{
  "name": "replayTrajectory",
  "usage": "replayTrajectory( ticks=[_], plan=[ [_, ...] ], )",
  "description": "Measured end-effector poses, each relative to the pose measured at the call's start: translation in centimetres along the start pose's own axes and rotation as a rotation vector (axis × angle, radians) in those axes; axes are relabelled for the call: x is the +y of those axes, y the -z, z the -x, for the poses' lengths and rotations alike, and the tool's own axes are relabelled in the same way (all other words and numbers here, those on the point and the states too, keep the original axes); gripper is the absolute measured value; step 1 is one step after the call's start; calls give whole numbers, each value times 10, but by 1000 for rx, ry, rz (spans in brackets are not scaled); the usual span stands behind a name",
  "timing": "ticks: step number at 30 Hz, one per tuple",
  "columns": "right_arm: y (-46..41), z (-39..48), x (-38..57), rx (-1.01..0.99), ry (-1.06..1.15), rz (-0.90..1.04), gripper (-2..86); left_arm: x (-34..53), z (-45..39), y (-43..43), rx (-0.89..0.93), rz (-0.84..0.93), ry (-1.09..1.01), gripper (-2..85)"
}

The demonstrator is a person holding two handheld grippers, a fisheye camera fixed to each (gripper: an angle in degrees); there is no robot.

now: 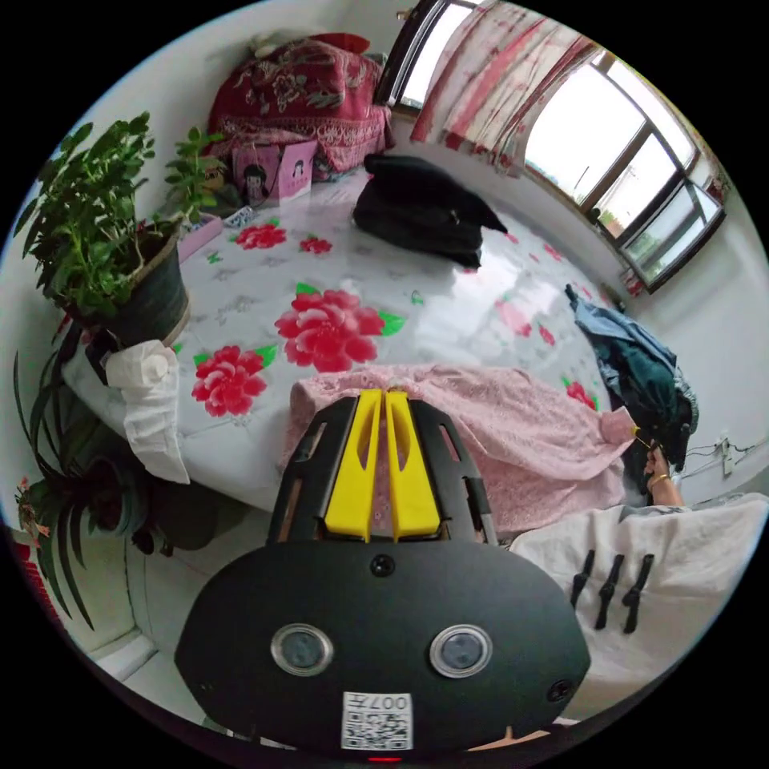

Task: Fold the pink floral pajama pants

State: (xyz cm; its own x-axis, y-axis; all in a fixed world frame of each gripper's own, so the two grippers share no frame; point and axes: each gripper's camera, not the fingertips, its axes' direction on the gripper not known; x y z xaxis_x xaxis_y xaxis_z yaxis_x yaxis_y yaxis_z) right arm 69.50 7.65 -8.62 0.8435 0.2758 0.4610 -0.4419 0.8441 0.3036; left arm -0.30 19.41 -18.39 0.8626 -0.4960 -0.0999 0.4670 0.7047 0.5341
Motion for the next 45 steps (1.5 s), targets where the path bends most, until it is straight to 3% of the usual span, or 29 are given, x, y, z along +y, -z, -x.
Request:
replayTrajectory(
  ticks=[3, 5, 11, 13, 17, 20, 23, 32, 40, 45],
  plan=[
    [69, -63, 27, -154, -136, -154, -2, 18, 0, 16, -19, -18, -16, -10],
    [81, -101, 54, -205, -232, -180, -2, 44, 8, 1, -50, 60, 14, -10],
    [6, -186, 147, -158, -568, 79, -2, 103, 29, -87, -157, 381, 69, -10],
    [-5, -196, 160, -150, -619, 108, -2, 103, 35, -96, -166, 416, 90, -10],
    [19, -198, 142, -184, -567, 30, 0, 81, 38, -77, -138, 332, 73, -9],
    [22, -192, 133, -100, -492, 85, 8, 83, 43, -87, -172, 372, 44, -8],
    [17, -196, 144, 17, -564, 108, 33, 99, 54, -92, -168, 373, 136, -1],
    [12, -226, 187, -176, -812, -52, 89, 162, 111, -46, -48, 228, 419, 70],
    [-2, -223, 182, -53, -868, -27, 70, 195, 159, -64, 97, 147, 610, 111],
    [-16, -214, 176, -134, -842, 0, 37, 199, 176, -80, 162, 108, 646, 121]
  ],
)
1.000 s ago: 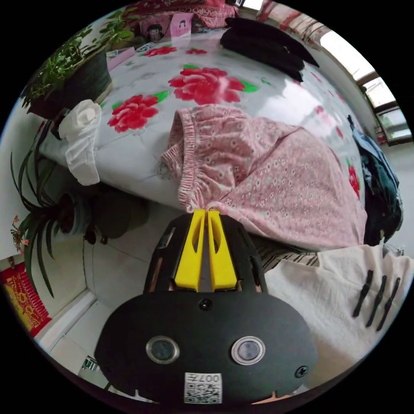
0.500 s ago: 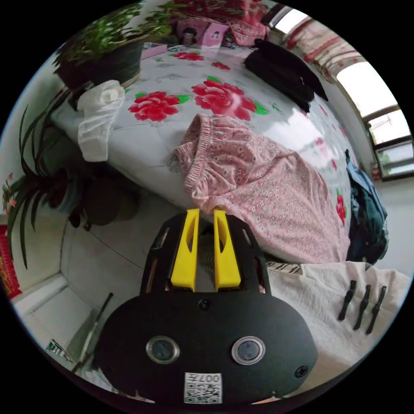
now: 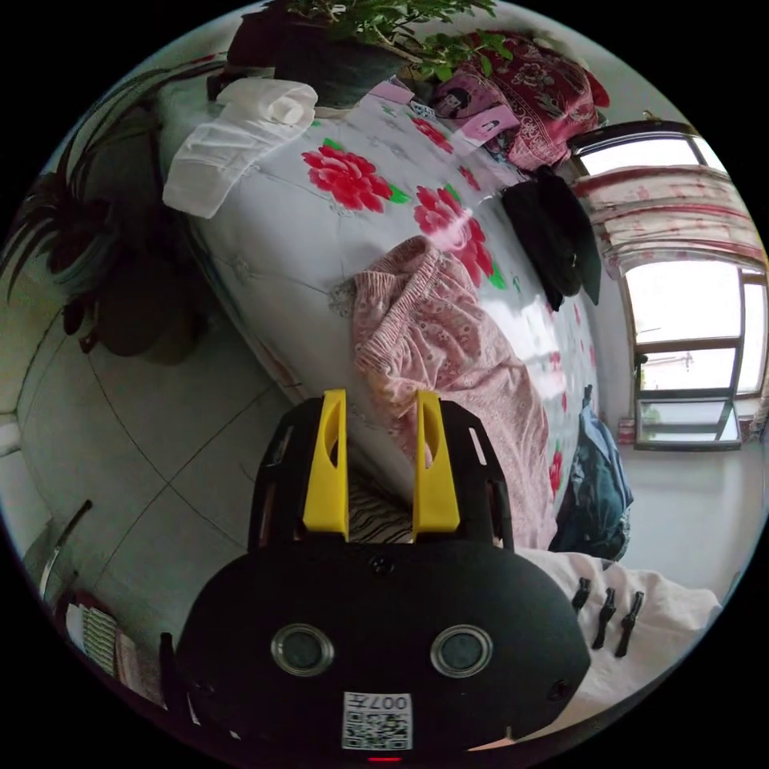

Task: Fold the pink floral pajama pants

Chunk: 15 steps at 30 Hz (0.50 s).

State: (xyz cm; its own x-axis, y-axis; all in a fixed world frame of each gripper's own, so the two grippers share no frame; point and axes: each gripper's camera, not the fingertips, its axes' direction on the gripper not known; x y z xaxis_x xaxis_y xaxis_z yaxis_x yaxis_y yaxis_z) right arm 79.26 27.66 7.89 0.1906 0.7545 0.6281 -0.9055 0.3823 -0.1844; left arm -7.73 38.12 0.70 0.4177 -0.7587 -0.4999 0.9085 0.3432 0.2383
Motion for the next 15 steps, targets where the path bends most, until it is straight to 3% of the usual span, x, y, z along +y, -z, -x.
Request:
replayTrajectory(
  ticks=[5, 8, 10, 15],
  plan=[
    [-22, 16, 7, -9, -27, 15, 15, -9, 5, -1, 6, 19, -36, 119],
    [-21, 49, 16, -98, 77, -14, 6, -14, 10, -1, -41, 36, -61, 101],
    [-17, 88, 27, -163, 224, -16, 3, -17, 15, -2, -33, 40, -52, 102],
    [-31, 257, 134, -275, 957, 180, 2, -24, 21, 1, -41, -16, -41, 103]
  ],
)
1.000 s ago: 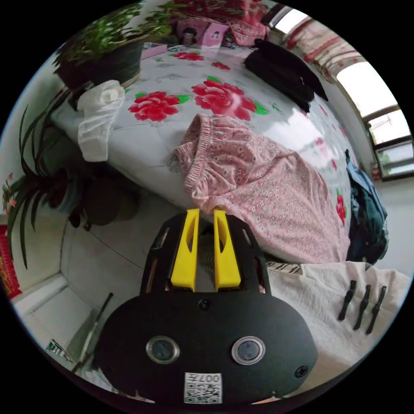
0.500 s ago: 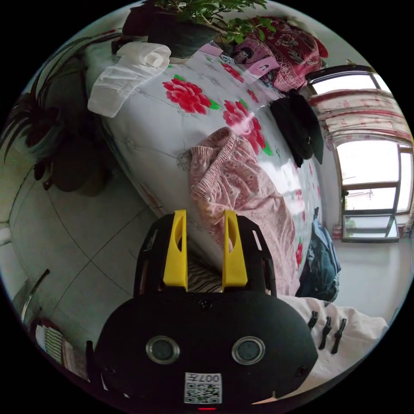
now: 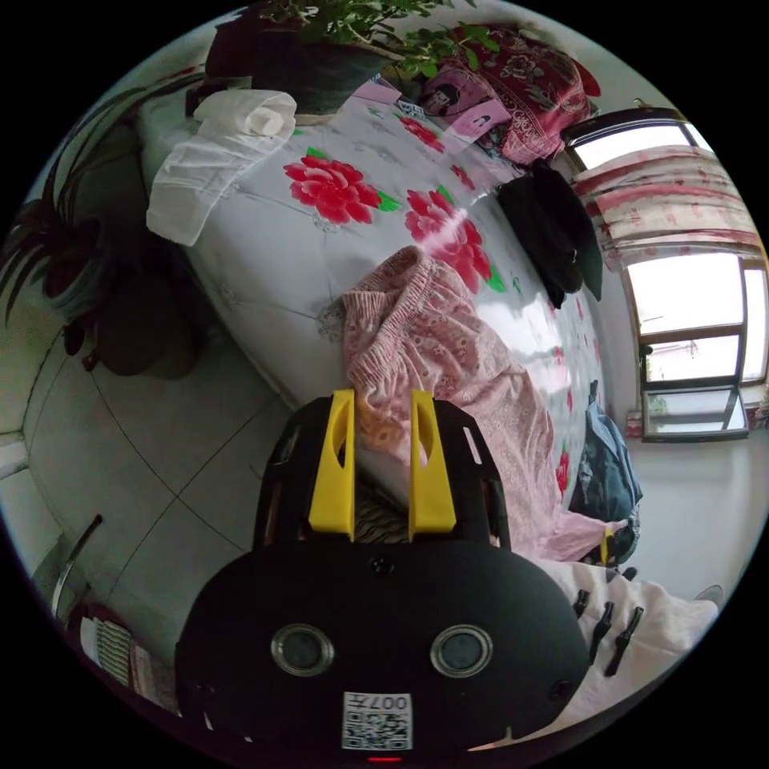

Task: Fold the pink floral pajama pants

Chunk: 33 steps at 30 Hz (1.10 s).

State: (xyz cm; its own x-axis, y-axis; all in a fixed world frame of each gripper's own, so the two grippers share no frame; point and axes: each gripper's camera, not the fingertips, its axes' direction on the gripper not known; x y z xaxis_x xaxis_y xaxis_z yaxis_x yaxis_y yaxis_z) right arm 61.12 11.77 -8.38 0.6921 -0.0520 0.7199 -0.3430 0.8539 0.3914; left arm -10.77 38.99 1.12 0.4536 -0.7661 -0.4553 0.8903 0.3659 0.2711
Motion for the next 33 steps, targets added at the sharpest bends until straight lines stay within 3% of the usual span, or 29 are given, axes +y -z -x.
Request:
replayTrajectory(
  ticks=[3, 5, 9, 17, 21, 26, 28, 33],
  plan=[
    [-78, 113, 8, -87, 360, 227, 7, -7, -2, 2, -20, -36, -23, 103],
    [-138, 163, 32, -142, 479, 367, 14, -14, -2, -5, -40, -36, -35, 106],
    [-274, 215, 109, -165, 536, 752, 36, -24, 0, -20, -51, -19, -23, 109],
    [-290, 225, 135, -71, 515, 660, 55, -43, 11, -38, -28, -40, 8, 95],
    [-322, 270, 140, -79, 655, 632, 64, -48, 16, -39, -17, -41, 14, 93],
    [-394, 317, 171, -47, 840, 773, 60, -55, 22, -42, -19, -34, -6, 89],
    [-419, 314, 180, -6, 846, 837, 53, -58, 25, -42, -13, -29, -3, 87],
    [-424, 293, 162, -7, 755, 786, 12, -65, 35, -45, 10, -30, 25, 77]
  ],
)
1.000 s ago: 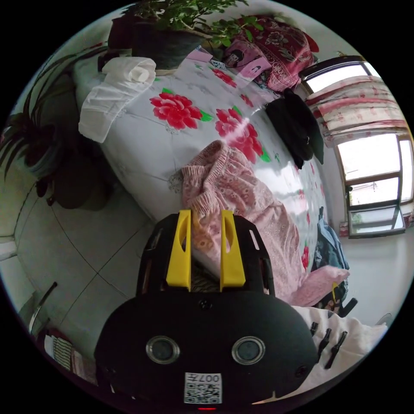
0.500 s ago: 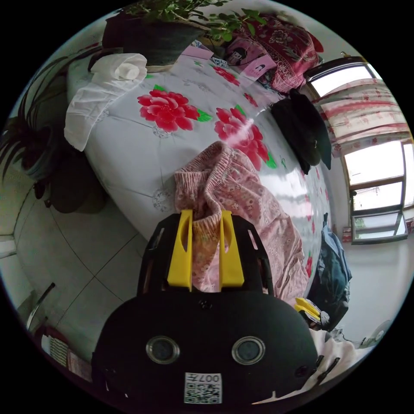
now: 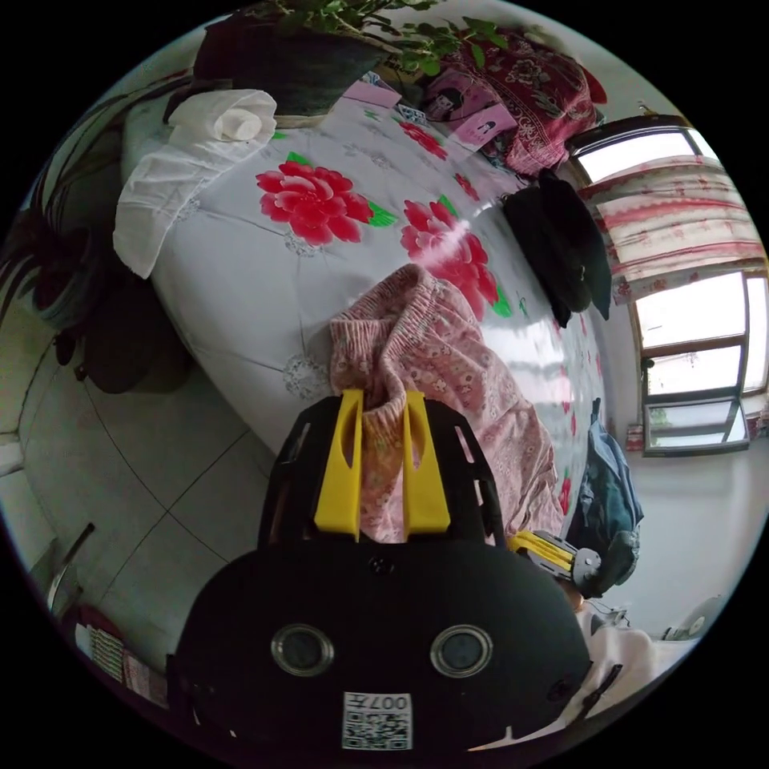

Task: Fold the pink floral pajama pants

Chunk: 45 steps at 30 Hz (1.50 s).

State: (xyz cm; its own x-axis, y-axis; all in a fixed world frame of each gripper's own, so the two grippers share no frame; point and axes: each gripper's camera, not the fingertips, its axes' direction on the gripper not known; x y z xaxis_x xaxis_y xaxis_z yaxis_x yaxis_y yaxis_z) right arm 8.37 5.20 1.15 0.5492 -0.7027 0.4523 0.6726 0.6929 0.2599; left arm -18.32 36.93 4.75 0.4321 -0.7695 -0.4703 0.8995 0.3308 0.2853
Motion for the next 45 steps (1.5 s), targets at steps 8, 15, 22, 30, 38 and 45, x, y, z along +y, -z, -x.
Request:
replayTrajectory(
  ticks=[8, 15, 22, 30, 38, 45],
  plan=[
    [32, -18, 16, -212, 32, -97, 0, -8, -3, -6, -22, -4, -48, 74],
    [-8, -17, 2, -209, 72, 52, 13, -14, -2, -11, 15, -12, -10, 79],
    [58, -75, 49, -190, -114, -172, 6, -15, -13, -20, 68, -51, 15, 36],
    [124, -151, 154, -128, -419, -389, 1, -7, -185, 11, 312, -91, -490, 19],
    [174, -224, 286, -104, -774, -649, 16, 182, -471, -79, 539, 435, -1395, 72],
    [163, -259, 385, -222, -1008, -746, 52, 206, -477, -146, 262, 529, -1388, 102]
  ],
)
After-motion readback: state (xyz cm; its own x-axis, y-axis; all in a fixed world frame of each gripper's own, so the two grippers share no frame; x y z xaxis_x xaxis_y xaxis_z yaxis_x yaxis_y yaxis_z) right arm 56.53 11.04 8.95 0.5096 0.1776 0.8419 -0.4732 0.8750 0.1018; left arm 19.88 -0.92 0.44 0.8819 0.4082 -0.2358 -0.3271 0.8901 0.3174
